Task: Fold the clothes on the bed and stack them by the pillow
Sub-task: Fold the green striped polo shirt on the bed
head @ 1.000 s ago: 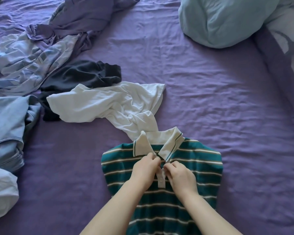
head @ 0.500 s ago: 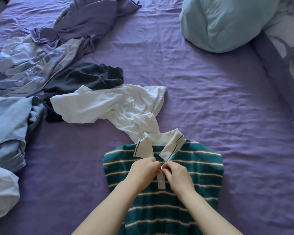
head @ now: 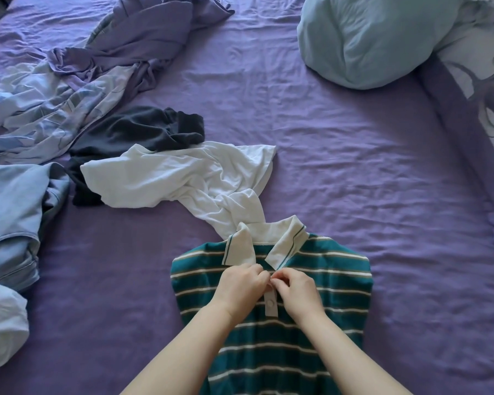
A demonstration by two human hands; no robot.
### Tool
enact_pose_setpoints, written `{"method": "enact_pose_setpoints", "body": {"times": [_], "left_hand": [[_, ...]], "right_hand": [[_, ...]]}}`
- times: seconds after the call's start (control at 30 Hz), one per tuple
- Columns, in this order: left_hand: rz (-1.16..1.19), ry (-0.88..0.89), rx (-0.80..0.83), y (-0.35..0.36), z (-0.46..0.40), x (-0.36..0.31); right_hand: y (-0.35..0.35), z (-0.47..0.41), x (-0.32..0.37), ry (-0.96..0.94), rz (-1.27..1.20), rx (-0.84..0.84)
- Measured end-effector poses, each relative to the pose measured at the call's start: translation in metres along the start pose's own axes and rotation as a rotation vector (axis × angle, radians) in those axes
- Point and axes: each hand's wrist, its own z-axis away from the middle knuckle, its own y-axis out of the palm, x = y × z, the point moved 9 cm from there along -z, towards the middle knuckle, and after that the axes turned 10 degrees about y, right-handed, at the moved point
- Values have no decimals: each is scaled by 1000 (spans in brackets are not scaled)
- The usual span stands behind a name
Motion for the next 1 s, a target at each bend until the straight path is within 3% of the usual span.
{"method": "enact_pose_setpoints", "body": {"times": [0.6,1.0], "left_hand": [[-4,34,-1,-5,-5,-5],[2,31,24,3,-10,1]], "right_hand": [[-4,-4,2,44,-18,27],[-3,3,5,-46,-32,189]]}}
